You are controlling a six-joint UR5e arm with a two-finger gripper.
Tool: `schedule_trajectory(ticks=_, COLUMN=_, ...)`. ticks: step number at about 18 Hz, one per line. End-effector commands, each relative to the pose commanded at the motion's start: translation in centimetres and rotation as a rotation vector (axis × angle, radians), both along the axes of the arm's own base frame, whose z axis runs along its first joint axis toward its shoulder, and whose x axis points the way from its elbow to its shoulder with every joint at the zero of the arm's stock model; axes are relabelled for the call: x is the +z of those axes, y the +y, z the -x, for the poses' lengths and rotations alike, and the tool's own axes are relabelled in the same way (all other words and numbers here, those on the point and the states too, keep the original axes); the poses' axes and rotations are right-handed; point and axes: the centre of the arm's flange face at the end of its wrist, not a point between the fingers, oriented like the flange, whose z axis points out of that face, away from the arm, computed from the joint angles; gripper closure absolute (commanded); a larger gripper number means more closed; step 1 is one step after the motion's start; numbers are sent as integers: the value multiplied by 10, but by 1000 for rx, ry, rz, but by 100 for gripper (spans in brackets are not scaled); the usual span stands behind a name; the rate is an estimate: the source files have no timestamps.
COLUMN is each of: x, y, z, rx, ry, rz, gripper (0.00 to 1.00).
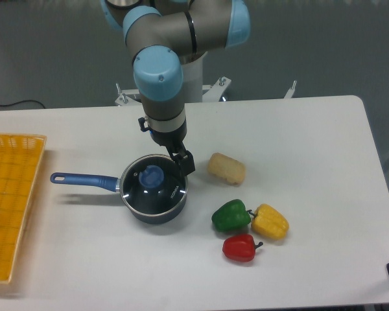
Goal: Open the lid
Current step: 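Move the gripper over the saucepan's blue lid knob, then lower the open gripper around the blue knob of the glass lid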
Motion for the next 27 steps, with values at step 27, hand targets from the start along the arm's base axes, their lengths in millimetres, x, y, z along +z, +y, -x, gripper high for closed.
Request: schedule_trajectory(ticks=27, x=-42, y=12, z=-25, rx=751, ry=-60, rz=-51, gripper=0)
